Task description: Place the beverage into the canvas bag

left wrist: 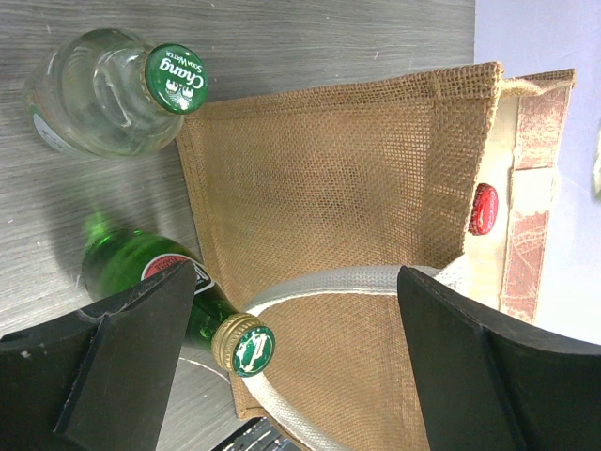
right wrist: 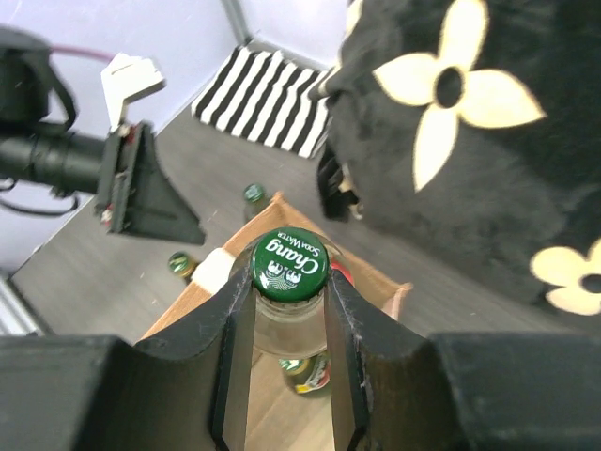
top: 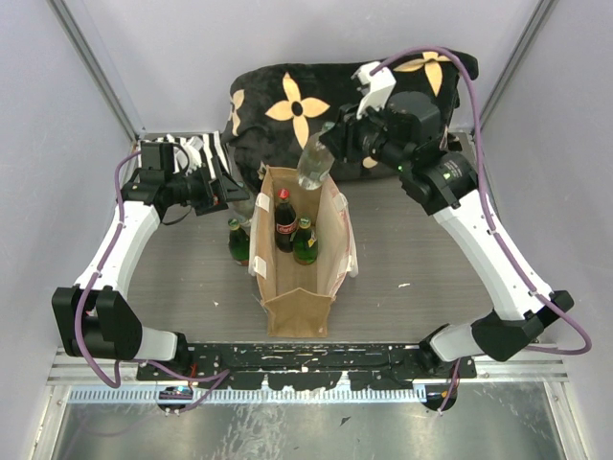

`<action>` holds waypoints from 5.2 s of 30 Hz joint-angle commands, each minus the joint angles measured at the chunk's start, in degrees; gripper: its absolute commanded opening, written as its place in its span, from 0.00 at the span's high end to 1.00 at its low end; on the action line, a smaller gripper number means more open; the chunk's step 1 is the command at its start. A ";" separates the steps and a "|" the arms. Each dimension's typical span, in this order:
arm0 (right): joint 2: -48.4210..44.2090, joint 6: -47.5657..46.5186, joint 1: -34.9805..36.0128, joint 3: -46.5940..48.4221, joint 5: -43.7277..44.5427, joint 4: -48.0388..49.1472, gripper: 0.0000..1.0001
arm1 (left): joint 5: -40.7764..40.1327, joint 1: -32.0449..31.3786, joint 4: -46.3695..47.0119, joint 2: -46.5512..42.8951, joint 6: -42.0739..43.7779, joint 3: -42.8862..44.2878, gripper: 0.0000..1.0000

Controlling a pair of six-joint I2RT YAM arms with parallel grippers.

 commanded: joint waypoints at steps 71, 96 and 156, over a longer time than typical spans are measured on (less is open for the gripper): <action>2.23 -2.34 21.41 -42.64 13.61 37.31 0.99 | -0.20 -0.39 -1.99 -1.11 3.21 -0.10 0.05; -5.19 -2.27 21.93 -47.01 17.07 32.04 0.34 | 0.36 -0.41 -1.72 -1.42 3.55 -1.16 0.05; -7.44 13.30 11.94 -25.76 29.14 0.74 0.17 | -28.88 -15.93 -44.05 20.98 34.79 30.68 0.28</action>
